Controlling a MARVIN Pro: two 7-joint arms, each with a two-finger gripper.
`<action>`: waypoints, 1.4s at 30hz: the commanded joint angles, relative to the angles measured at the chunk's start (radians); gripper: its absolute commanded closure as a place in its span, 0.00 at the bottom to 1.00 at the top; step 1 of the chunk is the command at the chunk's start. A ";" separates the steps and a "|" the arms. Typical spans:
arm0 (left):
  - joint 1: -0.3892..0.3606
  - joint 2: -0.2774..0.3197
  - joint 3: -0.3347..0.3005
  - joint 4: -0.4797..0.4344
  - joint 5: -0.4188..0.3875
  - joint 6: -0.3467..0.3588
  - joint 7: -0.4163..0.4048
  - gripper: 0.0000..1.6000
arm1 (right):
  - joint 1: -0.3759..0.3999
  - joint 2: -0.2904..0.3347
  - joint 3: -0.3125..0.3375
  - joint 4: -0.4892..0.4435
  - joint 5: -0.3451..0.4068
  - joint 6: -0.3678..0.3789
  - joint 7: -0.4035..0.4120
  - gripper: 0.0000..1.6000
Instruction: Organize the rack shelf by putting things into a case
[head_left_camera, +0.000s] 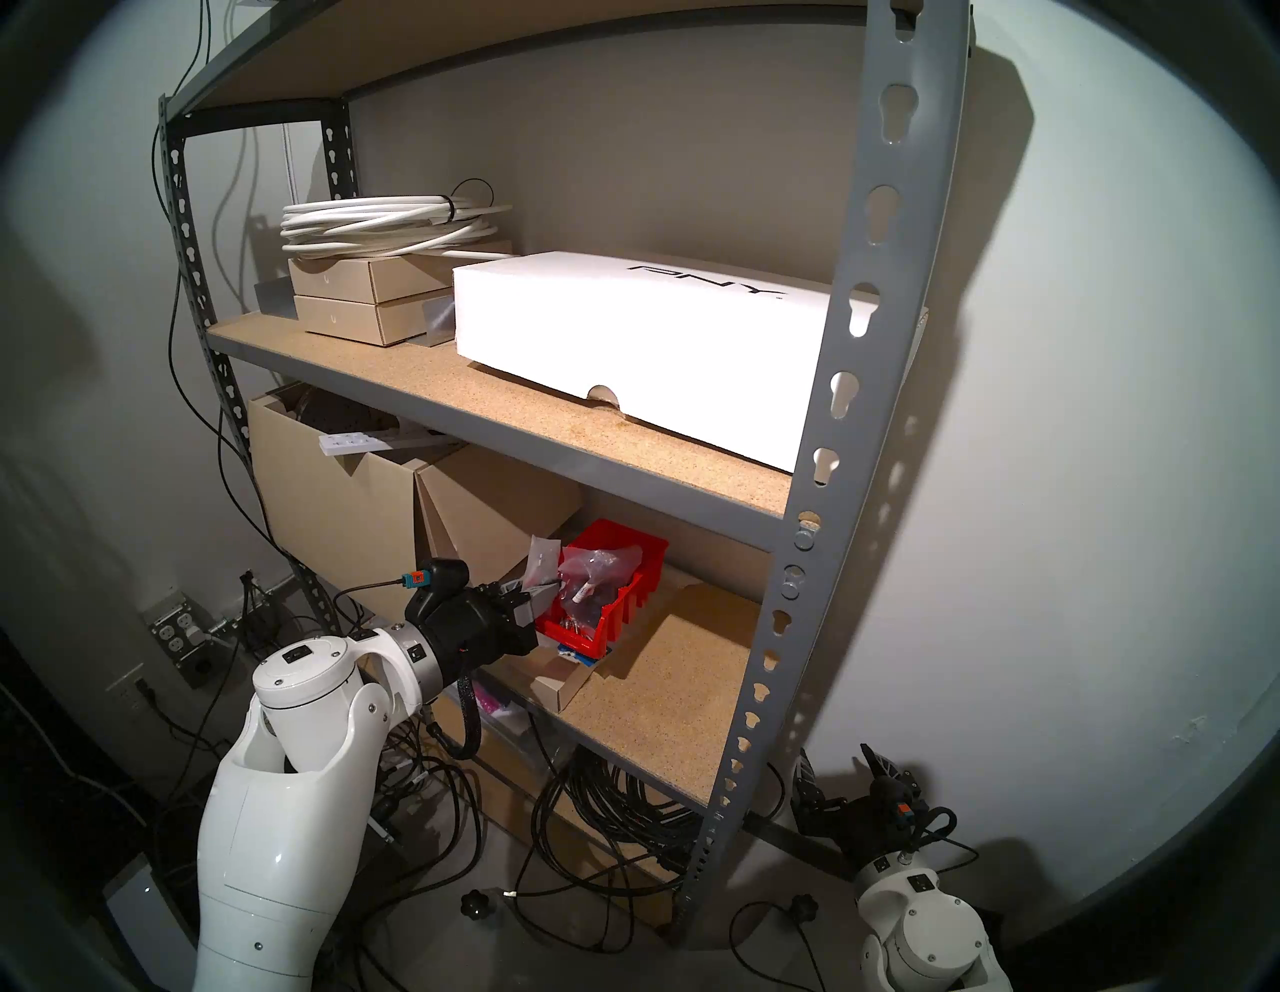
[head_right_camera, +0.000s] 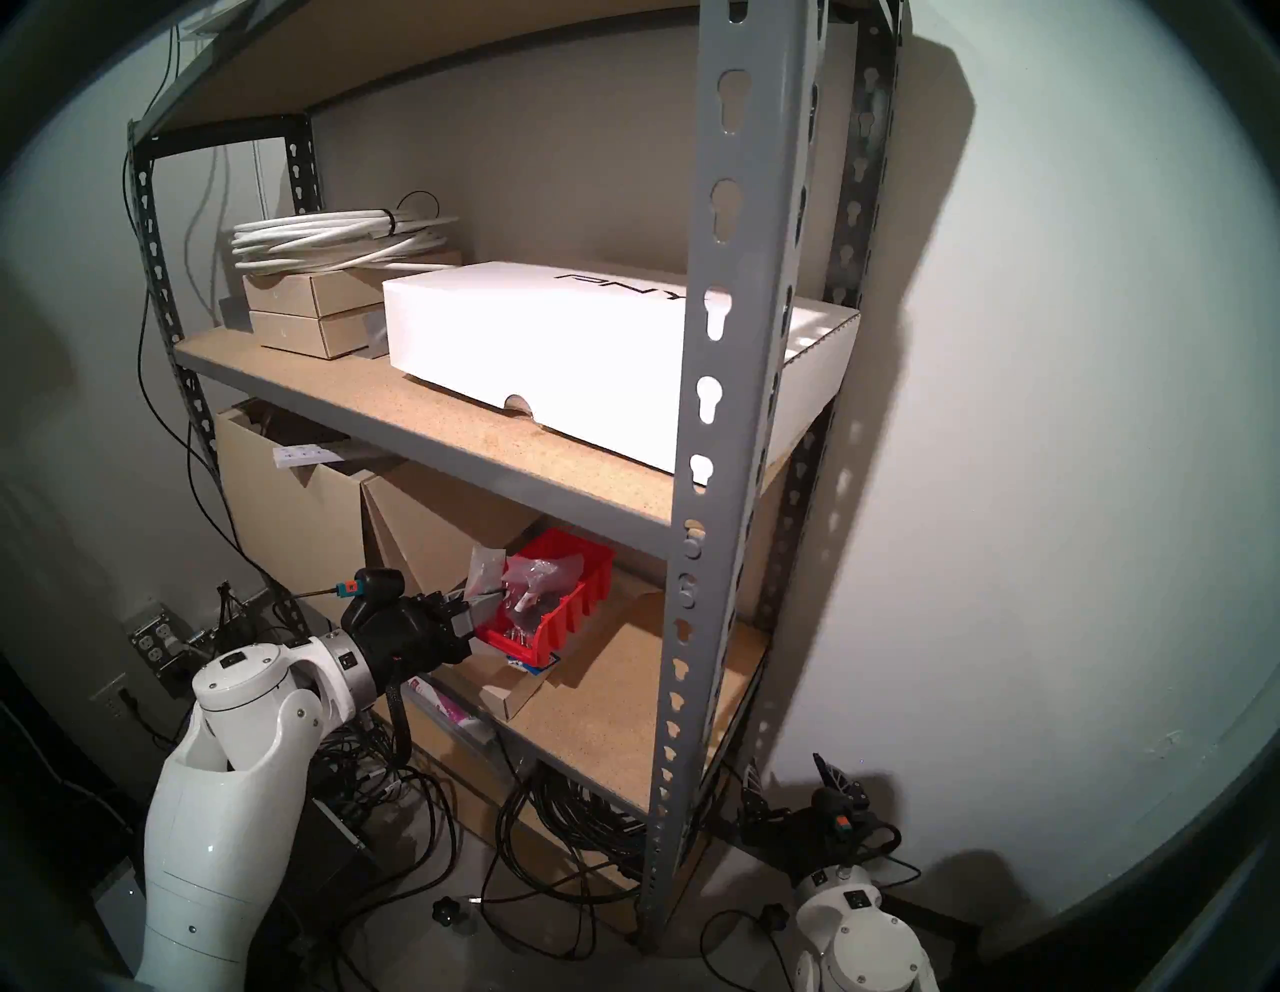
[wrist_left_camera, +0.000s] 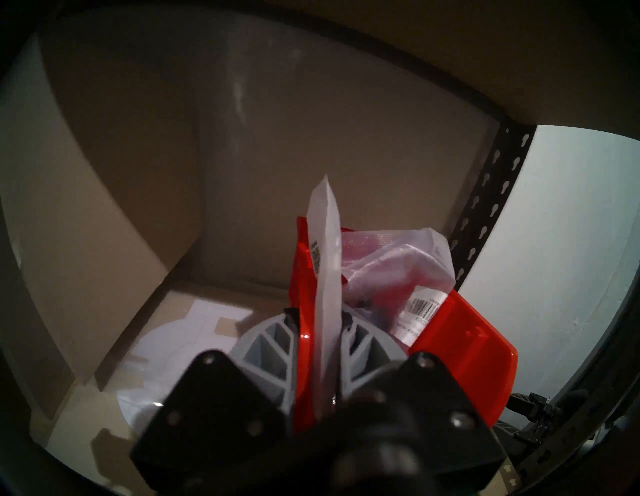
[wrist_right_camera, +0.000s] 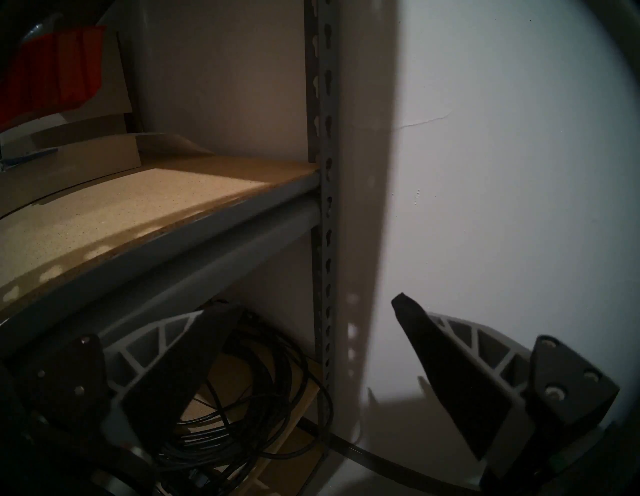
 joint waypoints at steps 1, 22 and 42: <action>-0.068 0.019 -0.020 0.006 -0.017 -0.030 -0.036 1.00 | 0.001 0.000 0.000 -0.018 0.001 -0.003 0.000 0.00; -0.132 0.037 -0.019 0.169 -0.016 -0.071 -0.105 1.00 | 0.001 0.000 0.000 -0.019 0.000 -0.002 0.000 0.00; -0.139 0.043 -0.020 0.231 0.007 -0.110 -0.118 1.00 | 0.001 -0.001 0.000 -0.019 0.000 -0.002 0.000 0.00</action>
